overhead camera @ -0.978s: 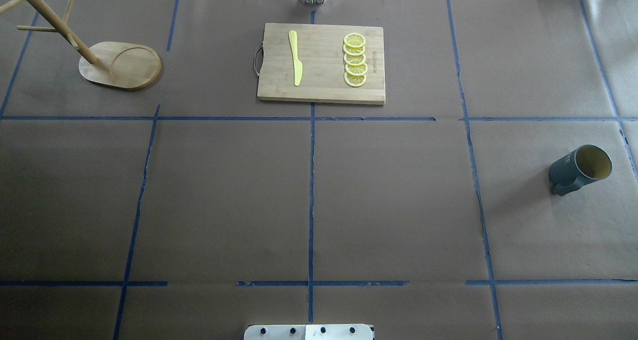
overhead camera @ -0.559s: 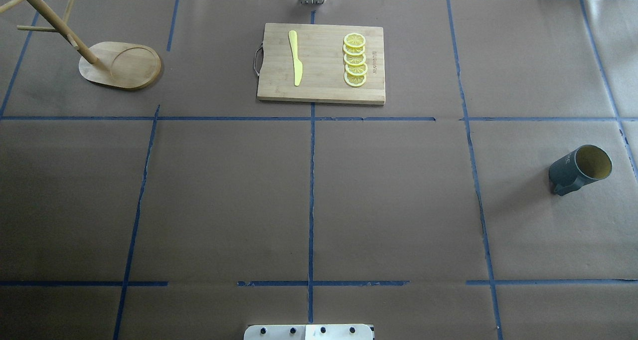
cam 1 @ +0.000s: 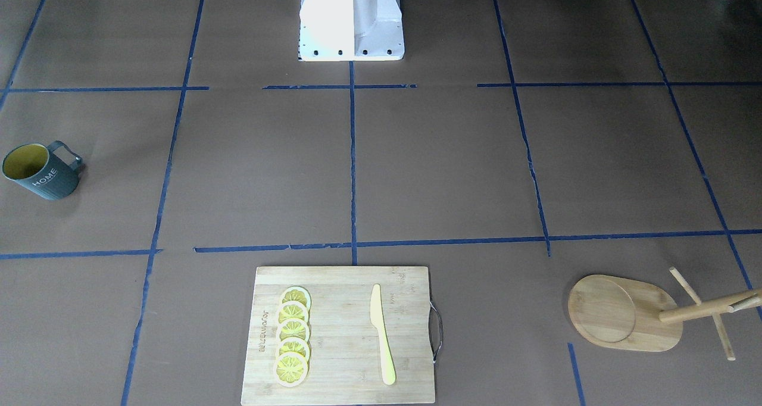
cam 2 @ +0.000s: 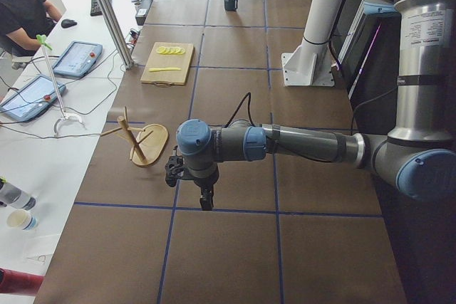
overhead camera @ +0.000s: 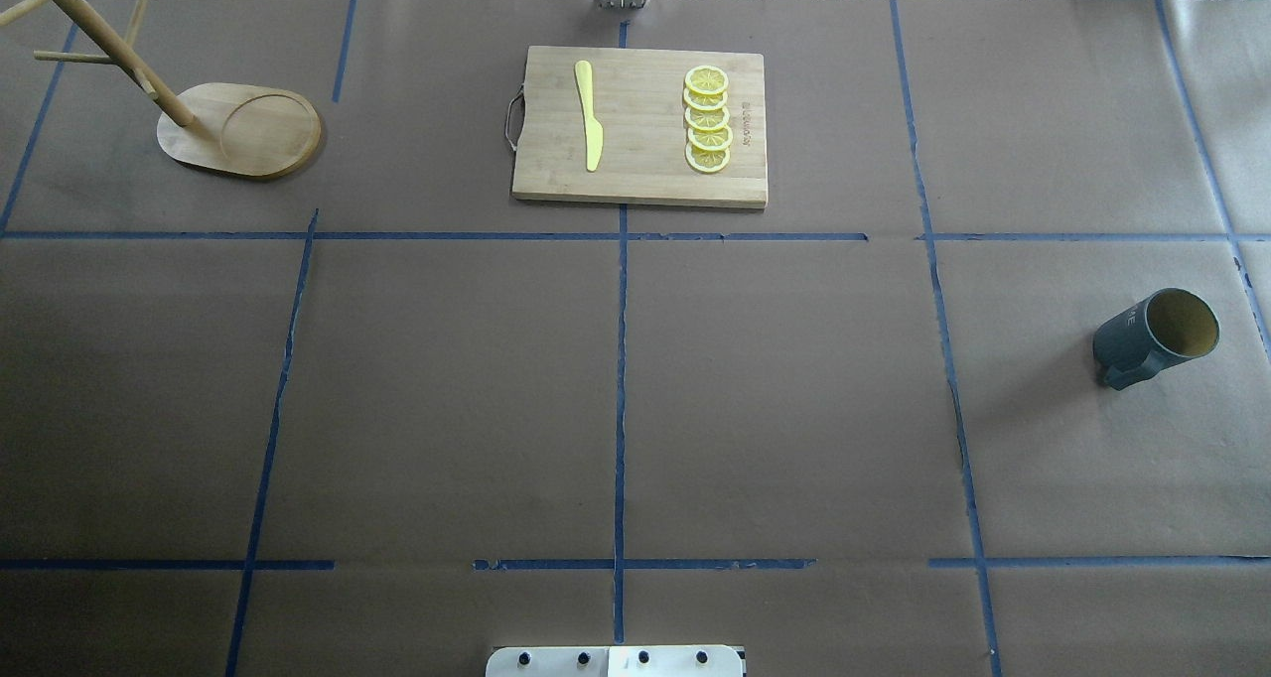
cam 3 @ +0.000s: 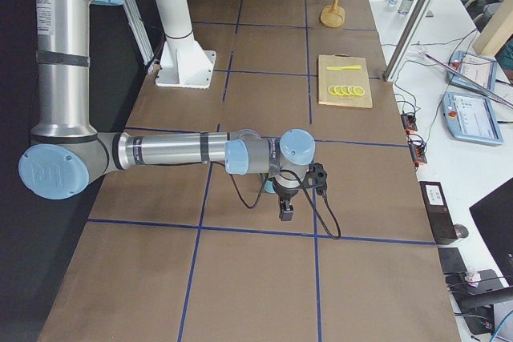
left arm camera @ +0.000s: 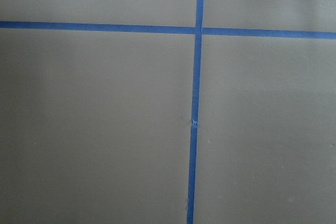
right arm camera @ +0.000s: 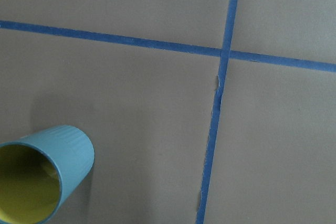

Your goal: Hang cup on storage rack

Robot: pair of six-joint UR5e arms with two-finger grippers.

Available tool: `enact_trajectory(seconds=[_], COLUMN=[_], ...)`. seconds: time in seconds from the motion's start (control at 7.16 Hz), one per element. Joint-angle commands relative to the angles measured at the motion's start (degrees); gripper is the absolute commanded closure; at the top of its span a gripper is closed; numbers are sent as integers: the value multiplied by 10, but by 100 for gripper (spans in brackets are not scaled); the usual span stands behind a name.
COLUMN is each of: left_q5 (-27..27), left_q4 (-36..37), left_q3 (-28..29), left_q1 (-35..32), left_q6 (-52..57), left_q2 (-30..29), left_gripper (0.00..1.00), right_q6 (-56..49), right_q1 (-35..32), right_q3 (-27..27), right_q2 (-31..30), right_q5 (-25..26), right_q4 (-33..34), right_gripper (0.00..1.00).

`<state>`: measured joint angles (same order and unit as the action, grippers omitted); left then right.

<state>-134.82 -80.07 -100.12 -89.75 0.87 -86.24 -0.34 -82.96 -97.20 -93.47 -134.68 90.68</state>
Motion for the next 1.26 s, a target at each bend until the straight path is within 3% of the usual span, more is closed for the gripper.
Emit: enact_trajectory(seconds=[0.0, 0.28, 0.42, 0.84, 1.12], left_q5=[-1, -2, -3, -4, -4], left_q4=[0, 0, 0, 1, 1], left_q3=[-4, -3, -3, -6, -8], left_q1=[0, 0, 0, -1, -1], left_q6=[0, 0, 0, 0, 0], left_q2=[1, 0, 1, 1, 1], left_gripper=[0, 0, 0, 0, 0], right_q6=[2, 20, 55, 213, 218], right_q1=[7, 13, 20, 88, 132], right_q3=[9, 8, 7, 12, 21], right_q2=[0, 0, 0, -7, -7], right_q5=[-14, -85, -91, -75, -34], right_q4=[-9, -14, -38, -172, -180], right_gripper=[0, 1, 1, 1, 1])
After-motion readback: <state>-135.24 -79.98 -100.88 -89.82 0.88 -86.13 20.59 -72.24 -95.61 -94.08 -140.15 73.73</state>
